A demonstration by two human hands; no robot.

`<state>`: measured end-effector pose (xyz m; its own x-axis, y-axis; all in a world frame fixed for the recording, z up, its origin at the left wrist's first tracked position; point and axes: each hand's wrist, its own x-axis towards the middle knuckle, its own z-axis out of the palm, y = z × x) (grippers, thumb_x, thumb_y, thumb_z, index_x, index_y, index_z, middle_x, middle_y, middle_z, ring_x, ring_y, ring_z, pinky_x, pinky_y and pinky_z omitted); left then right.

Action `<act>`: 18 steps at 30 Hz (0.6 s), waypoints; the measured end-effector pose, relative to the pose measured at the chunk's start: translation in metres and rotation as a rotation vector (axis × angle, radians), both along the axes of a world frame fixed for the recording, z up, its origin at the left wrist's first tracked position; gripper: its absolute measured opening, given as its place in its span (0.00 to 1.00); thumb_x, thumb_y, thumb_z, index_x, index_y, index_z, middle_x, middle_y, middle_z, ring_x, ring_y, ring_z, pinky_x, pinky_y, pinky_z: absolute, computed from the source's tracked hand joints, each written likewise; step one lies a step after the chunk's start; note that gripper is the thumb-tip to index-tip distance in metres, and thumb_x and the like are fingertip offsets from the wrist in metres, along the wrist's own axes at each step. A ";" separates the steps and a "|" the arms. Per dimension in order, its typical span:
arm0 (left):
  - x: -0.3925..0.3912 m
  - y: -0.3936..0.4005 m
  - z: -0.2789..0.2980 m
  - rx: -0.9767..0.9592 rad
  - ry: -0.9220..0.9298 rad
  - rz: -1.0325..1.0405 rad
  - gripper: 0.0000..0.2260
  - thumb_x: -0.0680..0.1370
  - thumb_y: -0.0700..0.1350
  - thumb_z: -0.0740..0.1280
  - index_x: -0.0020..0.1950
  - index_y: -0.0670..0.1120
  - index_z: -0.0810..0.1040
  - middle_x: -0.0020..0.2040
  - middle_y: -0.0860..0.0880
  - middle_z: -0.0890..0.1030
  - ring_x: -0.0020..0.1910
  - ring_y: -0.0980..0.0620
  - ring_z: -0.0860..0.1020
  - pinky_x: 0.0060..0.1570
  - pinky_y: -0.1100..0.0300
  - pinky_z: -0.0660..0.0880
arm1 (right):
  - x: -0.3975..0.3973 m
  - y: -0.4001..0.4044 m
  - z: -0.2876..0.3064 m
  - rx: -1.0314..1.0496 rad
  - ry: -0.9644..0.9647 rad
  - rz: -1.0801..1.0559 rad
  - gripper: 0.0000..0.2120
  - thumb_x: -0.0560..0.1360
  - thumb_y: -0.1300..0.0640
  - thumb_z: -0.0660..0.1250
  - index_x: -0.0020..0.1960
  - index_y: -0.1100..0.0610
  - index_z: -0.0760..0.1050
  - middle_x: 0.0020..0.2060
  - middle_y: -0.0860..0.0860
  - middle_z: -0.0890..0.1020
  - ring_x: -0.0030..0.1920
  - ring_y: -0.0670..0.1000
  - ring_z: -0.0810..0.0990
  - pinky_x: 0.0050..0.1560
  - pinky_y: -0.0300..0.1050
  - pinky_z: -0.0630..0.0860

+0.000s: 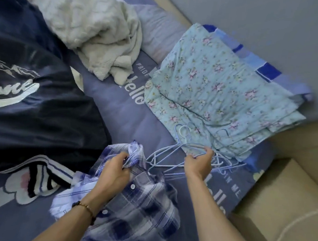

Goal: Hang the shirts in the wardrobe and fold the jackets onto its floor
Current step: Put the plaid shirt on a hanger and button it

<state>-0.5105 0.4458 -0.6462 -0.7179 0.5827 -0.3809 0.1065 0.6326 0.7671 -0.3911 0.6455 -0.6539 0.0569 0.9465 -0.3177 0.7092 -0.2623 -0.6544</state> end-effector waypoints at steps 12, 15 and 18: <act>0.049 0.037 0.142 0.025 0.079 -0.252 0.11 0.79 0.45 0.65 0.37 0.47 0.70 0.33 0.48 0.76 0.33 0.47 0.70 0.35 0.53 0.69 | 0.098 0.014 0.155 0.177 0.312 0.122 0.24 0.79 0.58 0.63 0.70 0.46 0.57 0.29 0.50 0.74 0.29 0.57 0.77 0.31 0.49 0.74; 0.062 0.043 0.160 0.048 0.087 -0.278 0.11 0.79 0.45 0.65 0.37 0.47 0.70 0.33 0.48 0.76 0.33 0.48 0.71 0.34 0.54 0.67 | 0.108 0.027 0.171 0.226 0.305 0.157 0.20 0.82 0.46 0.56 0.73 0.50 0.65 0.36 0.40 0.68 0.33 0.43 0.70 0.35 0.44 0.72; 0.068 0.046 0.175 0.062 0.098 -0.276 0.13 0.80 0.44 0.64 0.36 0.49 0.68 0.32 0.50 0.74 0.31 0.50 0.69 0.30 0.56 0.64 | 0.114 0.025 0.197 0.244 0.226 0.239 0.17 0.84 0.46 0.53 0.61 0.53 0.75 0.33 0.42 0.68 0.31 0.44 0.68 0.30 0.39 0.66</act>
<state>-0.4430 0.4921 -0.4710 -0.5609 0.7809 -0.2749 0.3437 0.5218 0.7808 -0.2774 0.6706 -0.4567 -0.2194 0.9737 -0.0614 0.5628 0.0749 -0.8232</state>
